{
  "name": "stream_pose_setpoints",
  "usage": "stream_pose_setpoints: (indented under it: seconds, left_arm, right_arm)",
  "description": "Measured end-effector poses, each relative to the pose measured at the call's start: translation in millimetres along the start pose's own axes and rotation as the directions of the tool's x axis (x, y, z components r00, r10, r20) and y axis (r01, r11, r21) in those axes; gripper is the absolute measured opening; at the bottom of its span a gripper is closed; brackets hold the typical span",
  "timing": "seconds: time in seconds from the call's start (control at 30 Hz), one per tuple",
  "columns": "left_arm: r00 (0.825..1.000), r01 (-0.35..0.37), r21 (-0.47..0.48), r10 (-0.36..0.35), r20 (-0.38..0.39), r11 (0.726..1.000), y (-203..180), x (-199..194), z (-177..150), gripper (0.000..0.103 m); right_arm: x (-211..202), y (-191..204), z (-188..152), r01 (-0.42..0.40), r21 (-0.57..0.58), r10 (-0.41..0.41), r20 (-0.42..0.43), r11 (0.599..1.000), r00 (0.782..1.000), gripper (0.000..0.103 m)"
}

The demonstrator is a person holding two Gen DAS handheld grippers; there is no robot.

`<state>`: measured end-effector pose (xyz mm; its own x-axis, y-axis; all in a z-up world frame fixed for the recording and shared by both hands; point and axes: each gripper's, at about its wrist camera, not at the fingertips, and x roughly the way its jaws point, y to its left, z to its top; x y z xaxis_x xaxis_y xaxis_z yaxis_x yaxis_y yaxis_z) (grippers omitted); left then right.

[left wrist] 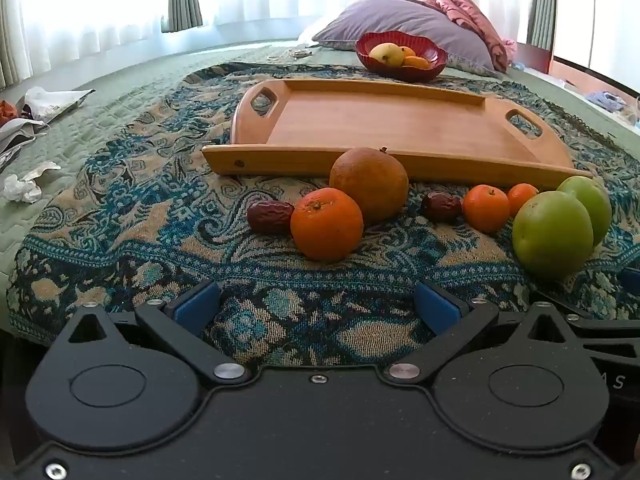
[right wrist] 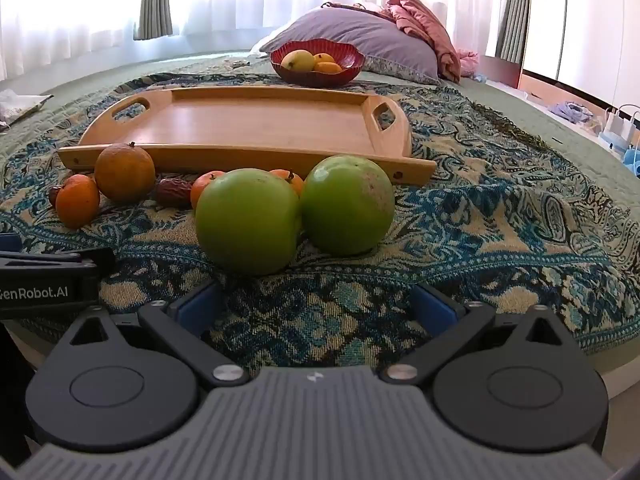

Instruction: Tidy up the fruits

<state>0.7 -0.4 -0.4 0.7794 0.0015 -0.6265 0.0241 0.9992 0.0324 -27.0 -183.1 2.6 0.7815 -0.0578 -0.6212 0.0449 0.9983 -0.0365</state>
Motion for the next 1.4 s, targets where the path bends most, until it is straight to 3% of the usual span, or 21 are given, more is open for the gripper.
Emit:
stream_pose_setpoints:
  seconds: [1.4]
  left_arm:
    - [0.999,0.016,0.015,-0.015,-0.040,1.000,2,5,5,0.103]
  right_arm:
    - [2,0,1,-0.003,0.001,0.003,-0.013,1.000,1.000,0.103]
